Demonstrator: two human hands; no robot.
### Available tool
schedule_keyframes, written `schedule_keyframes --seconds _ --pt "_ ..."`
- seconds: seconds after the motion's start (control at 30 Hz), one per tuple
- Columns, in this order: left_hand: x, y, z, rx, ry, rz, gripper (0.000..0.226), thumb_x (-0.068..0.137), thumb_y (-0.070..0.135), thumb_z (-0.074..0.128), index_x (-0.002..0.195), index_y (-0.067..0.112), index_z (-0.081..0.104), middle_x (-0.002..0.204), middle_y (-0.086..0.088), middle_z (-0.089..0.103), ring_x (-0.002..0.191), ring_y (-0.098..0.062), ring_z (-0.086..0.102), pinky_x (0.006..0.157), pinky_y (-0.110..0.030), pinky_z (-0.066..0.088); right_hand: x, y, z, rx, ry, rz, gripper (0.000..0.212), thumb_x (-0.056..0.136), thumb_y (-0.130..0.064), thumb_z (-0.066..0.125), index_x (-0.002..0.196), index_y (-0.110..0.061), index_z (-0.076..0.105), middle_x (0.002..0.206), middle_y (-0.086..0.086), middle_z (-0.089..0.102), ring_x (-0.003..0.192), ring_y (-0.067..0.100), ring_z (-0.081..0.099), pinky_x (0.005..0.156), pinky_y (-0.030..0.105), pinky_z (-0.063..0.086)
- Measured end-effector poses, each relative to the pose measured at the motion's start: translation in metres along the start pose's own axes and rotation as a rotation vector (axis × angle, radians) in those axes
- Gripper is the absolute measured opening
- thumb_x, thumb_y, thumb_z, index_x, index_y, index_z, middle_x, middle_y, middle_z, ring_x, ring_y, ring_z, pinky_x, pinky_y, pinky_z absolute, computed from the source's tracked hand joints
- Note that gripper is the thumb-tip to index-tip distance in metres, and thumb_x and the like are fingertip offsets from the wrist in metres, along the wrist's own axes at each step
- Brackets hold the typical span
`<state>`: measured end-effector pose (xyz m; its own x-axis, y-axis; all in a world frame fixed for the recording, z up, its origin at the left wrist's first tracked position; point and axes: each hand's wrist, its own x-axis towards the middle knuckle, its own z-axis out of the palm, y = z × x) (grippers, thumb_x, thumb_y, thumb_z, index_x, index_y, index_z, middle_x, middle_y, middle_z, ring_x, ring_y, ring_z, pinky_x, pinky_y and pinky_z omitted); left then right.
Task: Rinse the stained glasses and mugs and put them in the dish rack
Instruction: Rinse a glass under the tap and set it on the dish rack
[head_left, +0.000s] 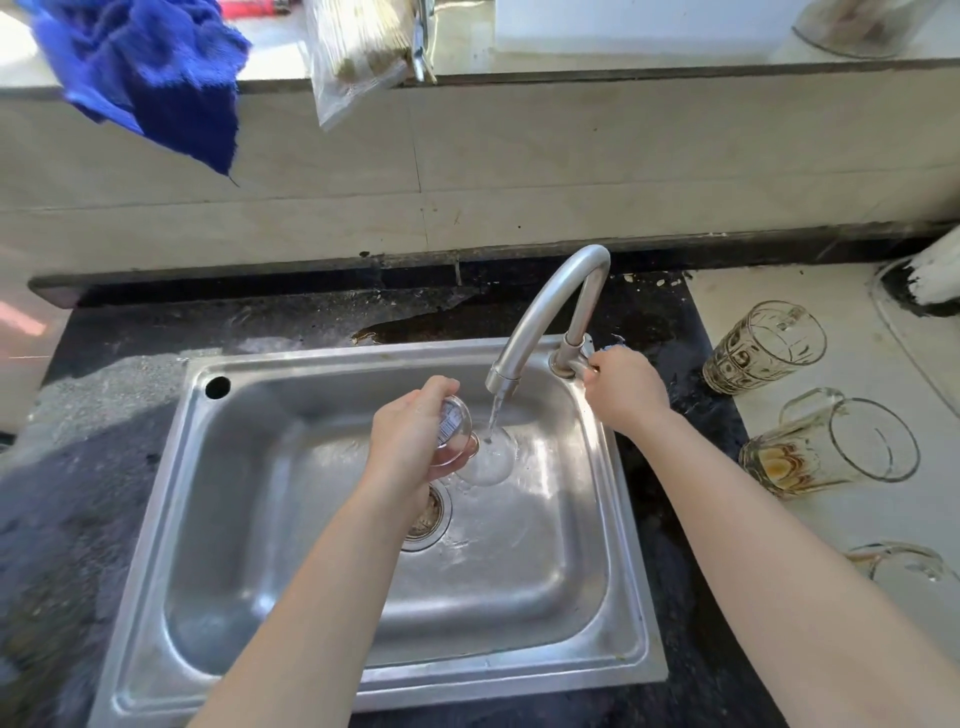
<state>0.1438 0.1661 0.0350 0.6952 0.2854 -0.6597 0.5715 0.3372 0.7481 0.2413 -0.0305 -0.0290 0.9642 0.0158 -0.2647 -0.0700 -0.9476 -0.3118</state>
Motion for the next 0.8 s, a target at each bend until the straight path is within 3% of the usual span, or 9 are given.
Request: schedule_keyframes --seconds 0.2,0.3,0.37,0.4,0.47,0.57,0.63,0.73,0.8 --pt "-0.007 -0.002 -0.003 -0.035 0.009 -0.015 0.017 0.085 0.024 0.064 0.077 0.012 0.055 0.058 -0.003 0.049 0.045 -0.017 0.047 0.043 -0.020 0.048 0.001 0.006 -0.010 0.135 -0.045 0.045 0.025 0.097 -0.016 0.045 0.097 -0.009 0.069 0.096 0.013 0.067 0.091 0.031 0.060 0.074 0.039 0.049" --pt "-0.011 -0.001 -0.009 -0.041 0.023 -0.018 0.017 0.084 0.025 0.065 0.077 0.013 0.055 0.059 -0.004 0.050 0.043 -0.016 0.049 0.044 -0.021 0.048 -0.019 -0.001 -0.001 0.062 0.216 -0.042 0.026 0.092 -0.005 0.049 0.114 -0.008 0.062 0.114 0.011 0.058 0.106 0.031 0.050 0.080 0.041 0.044" --pt "-0.014 -0.001 -0.011 -0.044 0.037 -0.014 0.016 0.084 0.025 0.064 0.077 0.013 0.056 0.059 -0.004 0.051 0.044 -0.016 0.050 0.044 -0.021 0.048 -0.046 -0.009 0.007 0.182 0.350 -0.208 0.033 0.085 -0.001 0.055 0.117 -0.005 0.060 0.118 0.011 0.055 0.109 0.028 0.046 0.090 0.043 0.043" --pt "-0.015 -0.002 -0.011 -0.041 0.045 -0.011 0.016 0.084 0.025 0.064 0.077 0.013 0.056 0.057 -0.003 0.052 0.044 -0.017 0.050 0.043 -0.020 0.048 -0.060 -0.013 0.011 0.270 0.312 -0.294 0.034 0.082 -0.002 0.059 0.116 -0.006 0.060 0.118 0.009 0.055 0.112 0.025 0.045 0.095 0.040 0.042" --pt "-0.020 -0.003 -0.008 -0.026 0.045 -0.002 0.016 0.085 0.024 0.062 0.077 0.012 0.056 0.050 -0.001 0.054 0.045 -0.019 0.050 0.045 -0.020 0.049 -0.090 -0.021 0.023 0.402 0.042 -0.403 0.046 0.080 -0.011 0.068 0.124 -0.014 0.057 0.128 0.003 0.048 0.123 0.017 0.040 0.107 0.033 0.035" --pt "-0.032 -0.006 0.000 -0.003 0.028 0.014 0.018 0.087 0.024 0.062 0.077 0.011 0.057 0.045 0.000 0.056 0.041 -0.017 0.049 0.051 -0.024 0.051 -0.121 -0.033 0.042 0.424 -0.289 -0.418 0.085 0.073 -0.035 0.077 0.143 -0.041 0.030 0.147 -0.009 0.022 0.136 0.008 0.023 0.112 0.031 0.028" --pt "-0.041 -0.008 0.007 0.004 0.013 0.013 0.021 0.088 0.027 0.062 0.076 0.010 0.059 0.050 -0.001 0.059 0.041 -0.015 0.052 0.055 -0.026 0.054 -0.127 -0.039 0.050 0.445 -0.238 -0.422 0.087 0.070 -0.042 0.079 0.140 -0.045 0.027 0.144 -0.012 0.027 0.132 0.008 0.030 0.108 0.029 0.032" --pt "-0.055 -0.008 0.013 -0.018 -0.034 -0.012 0.028 0.090 0.031 0.062 0.073 0.010 0.061 0.055 -0.004 0.061 0.052 -0.020 0.057 0.062 -0.030 0.057 -0.128 -0.040 0.046 0.426 -0.089 -0.428 0.060 0.075 -0.038 0.076 0.127 -0.037 0.045 0.124 -0.015 0.049 0.116 0.009 0.046 0.094 0.022 0.038" --pt "-0.064 -0.009 0.013 -0.019 -0.104 0.007 0.031 0.093 0.032 0.060 0.071 0.010 0.059 0.057 -0.005 0.061 0.055 -0.021 0.057 0.069 -0.035 0.058 -0.131 -0.036 0.044 0.408 -0.058 -0.456 0.052 0.078 -0.036 0.074 0.124 -0.035 0.050 0.123 -0.013 0.053 0.114 0.008 0.048 0.094 0.022 0.040"
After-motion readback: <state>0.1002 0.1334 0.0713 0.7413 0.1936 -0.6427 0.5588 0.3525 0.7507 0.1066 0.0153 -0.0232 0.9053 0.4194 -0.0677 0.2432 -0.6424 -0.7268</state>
